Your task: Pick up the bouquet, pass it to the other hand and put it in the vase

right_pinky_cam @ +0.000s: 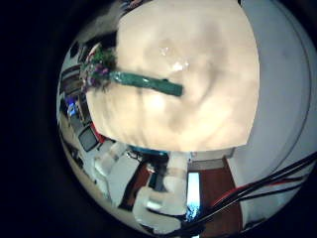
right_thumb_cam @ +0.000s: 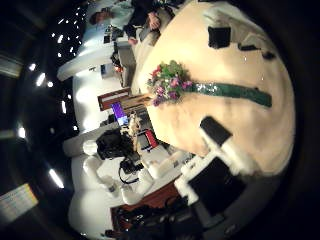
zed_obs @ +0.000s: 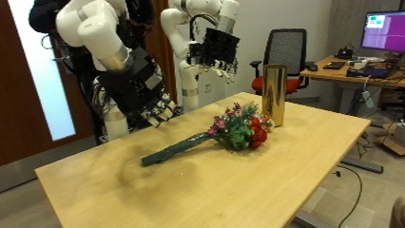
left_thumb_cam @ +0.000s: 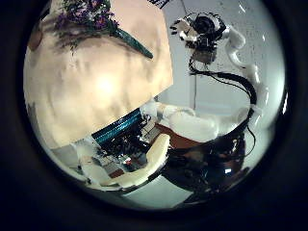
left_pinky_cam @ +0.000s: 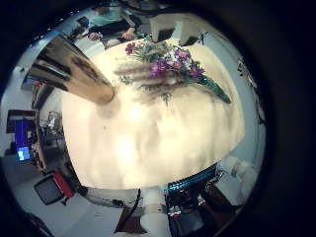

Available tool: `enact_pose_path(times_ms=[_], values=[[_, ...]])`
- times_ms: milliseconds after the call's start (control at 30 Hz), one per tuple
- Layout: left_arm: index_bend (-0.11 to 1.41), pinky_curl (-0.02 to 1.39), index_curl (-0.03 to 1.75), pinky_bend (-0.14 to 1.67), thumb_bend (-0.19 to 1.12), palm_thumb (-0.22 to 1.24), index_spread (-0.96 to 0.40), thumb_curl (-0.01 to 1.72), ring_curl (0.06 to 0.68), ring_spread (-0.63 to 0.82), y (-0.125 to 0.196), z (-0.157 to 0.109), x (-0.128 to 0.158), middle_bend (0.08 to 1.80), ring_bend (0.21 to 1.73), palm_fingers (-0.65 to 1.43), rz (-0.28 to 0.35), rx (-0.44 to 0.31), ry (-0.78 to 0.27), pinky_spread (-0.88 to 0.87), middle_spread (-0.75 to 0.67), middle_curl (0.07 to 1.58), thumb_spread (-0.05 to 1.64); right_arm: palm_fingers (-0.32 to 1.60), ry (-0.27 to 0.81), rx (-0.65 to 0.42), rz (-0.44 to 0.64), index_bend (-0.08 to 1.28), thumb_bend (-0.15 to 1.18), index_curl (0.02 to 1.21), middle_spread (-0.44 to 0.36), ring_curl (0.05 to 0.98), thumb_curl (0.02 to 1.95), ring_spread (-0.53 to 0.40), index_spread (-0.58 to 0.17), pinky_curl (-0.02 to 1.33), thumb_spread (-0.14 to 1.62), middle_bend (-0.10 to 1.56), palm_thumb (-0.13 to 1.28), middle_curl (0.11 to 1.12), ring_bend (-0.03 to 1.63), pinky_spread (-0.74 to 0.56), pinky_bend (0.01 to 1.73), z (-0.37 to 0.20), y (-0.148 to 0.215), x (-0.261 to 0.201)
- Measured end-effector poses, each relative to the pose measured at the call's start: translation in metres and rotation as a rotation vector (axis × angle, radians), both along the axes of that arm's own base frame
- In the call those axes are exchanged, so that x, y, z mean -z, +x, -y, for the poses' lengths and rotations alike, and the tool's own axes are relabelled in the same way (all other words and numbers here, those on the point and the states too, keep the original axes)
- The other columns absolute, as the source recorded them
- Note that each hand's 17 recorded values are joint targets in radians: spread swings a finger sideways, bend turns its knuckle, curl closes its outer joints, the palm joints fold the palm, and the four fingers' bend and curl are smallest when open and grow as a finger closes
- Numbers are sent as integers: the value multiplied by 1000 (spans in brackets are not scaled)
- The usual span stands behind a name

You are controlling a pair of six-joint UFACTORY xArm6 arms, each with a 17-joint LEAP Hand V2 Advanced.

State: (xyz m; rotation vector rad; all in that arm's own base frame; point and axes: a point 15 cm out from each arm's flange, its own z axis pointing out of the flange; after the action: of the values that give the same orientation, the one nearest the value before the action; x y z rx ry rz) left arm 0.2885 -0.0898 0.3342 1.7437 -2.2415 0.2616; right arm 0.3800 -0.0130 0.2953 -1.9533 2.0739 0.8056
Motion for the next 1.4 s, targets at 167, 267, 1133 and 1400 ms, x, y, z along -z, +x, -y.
enact_pose_path(times_ms=[167,267,1133,1400], values=[[181,295,348,194,-33,287,252,311,231,628,0,1,0,190,373,10,-2,0,-4,561,508,282,844,74,-29,-7,6,425,-24,651,-66,347,493,-30,-262,445,999,693,821,455,793,91,545,-7,9,34],[179,294,348,193,-33,288,252,311,231,628,0,1,0,189,374,12,-2,-2,-4,561,508,282,848,102,-62,-18,9,364,-25,580,-30,311,478,0,-245,403,990,606,827,415,720,155,489,-9,13,56],[180,294,348,193,-34,288,252,311,234,627,2,1,-1,189,375,11,-2,-5,-2,561,500,282,850,284,-128,-39,-31,172,-25,348,23,222,450,7,-216,291,942,290,830,339,469,179,249,-17,18,156],[179,293,346,192,-34,289,252,311,234,627,2,1,-1,192,372,14,-4,-7,-1,561,499,286,852,357,-121,-48,-72,178,-25,328,12,220,452,-28,-208,280,936,282,833,349,487,166,206,-22,14,173]])
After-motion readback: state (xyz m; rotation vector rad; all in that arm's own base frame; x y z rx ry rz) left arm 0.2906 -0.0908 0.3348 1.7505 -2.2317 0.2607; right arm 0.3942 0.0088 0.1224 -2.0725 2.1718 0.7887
